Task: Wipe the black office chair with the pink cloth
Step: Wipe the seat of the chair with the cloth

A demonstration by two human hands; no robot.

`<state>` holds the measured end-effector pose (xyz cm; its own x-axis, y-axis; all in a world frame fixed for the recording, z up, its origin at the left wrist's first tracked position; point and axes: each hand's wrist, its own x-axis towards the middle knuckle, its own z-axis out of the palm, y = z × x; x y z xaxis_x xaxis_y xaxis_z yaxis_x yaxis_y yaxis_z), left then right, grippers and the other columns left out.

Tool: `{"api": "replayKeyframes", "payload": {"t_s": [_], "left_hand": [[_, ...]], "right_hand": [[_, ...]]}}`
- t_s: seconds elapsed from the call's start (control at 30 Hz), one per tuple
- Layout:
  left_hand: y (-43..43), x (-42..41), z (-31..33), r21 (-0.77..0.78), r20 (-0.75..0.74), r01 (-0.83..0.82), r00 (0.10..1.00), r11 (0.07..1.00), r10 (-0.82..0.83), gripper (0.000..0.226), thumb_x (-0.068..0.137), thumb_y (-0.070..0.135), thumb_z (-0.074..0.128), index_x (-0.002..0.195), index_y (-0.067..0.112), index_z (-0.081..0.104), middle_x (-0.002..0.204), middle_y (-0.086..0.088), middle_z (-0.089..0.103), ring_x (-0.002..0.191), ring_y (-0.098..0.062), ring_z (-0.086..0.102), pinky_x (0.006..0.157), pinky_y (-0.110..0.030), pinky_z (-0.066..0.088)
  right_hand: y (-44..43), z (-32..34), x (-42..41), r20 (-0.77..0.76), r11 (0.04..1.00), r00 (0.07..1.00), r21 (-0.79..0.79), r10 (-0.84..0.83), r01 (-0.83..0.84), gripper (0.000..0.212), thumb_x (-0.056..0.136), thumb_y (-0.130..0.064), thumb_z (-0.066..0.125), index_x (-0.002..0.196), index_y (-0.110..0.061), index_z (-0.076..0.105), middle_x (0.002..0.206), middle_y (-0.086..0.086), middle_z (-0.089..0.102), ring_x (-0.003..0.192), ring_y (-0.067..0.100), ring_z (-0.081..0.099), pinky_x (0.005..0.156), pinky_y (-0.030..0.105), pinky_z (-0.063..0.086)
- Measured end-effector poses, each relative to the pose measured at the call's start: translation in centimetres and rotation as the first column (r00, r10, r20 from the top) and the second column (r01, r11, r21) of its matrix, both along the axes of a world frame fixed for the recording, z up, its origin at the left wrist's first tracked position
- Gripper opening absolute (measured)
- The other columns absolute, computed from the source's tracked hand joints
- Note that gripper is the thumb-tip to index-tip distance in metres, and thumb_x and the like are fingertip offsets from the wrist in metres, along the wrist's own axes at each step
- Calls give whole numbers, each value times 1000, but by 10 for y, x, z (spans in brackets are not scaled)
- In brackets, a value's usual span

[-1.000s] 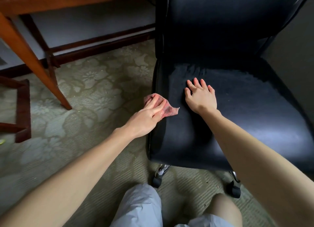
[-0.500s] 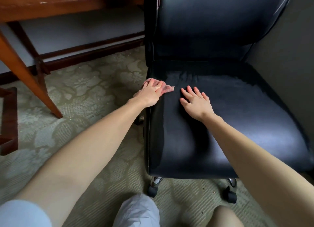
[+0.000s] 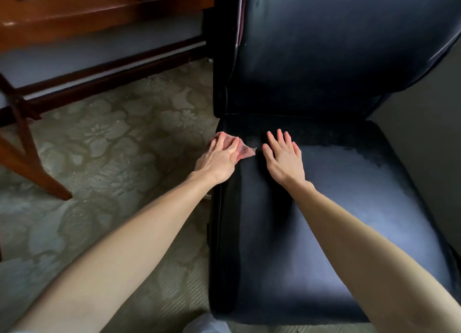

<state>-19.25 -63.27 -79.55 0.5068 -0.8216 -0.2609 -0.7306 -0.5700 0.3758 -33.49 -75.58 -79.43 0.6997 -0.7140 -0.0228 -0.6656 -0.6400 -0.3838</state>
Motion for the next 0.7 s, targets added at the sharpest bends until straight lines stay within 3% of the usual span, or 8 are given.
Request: {"api": "replayKeyframes", "payload": {"t_s": [0.2,0.4,0.57,0.7], "left_hand": [[-78,57,7,18,-73,53,996,998,-52,61,105,21,35,158,36,9,166,-1,-11,152,-32,0,119,-52,17],[-109,71,-1,-52,-80,99,991,994,-103,58,104,19,37,157,35,18,167,1,-1,151,-31,9,119,-50,22],[-85,47,-1,-74,78,224,973,972,-218,58,103,16,35,157,30,17,166,-2,3,152,-24,-2,120,-49,21],[-99,46,12,-22,96,215,973,976,-212,62,102,15,36,158,31,13,166,-2,0,151,-25,-1,120,-44,15]], "right_hand": [[-9,-5,4,-74,998,996,1,-58,58,50,106,-41,20,155,-29,23,164,-1,10,152,13,-1,122,32,-3],[-22,-4,0,-133,999,990,-19,-49,47,51,106,-42,22,156,-32,18,164,-4,7,151,11,-4,121,30,-2],[-26,-6,3,-84,996,992,4,-89,90,52,105,-42,28,155,-30,21,164,-3,10,151,11,-1,120,28,-2],[-53,-1,-12,-62,995,994,-46,-88,86,56,104,-43,29,155,-23,23,162,-2,20,150,9,9,119,28,2]]}}
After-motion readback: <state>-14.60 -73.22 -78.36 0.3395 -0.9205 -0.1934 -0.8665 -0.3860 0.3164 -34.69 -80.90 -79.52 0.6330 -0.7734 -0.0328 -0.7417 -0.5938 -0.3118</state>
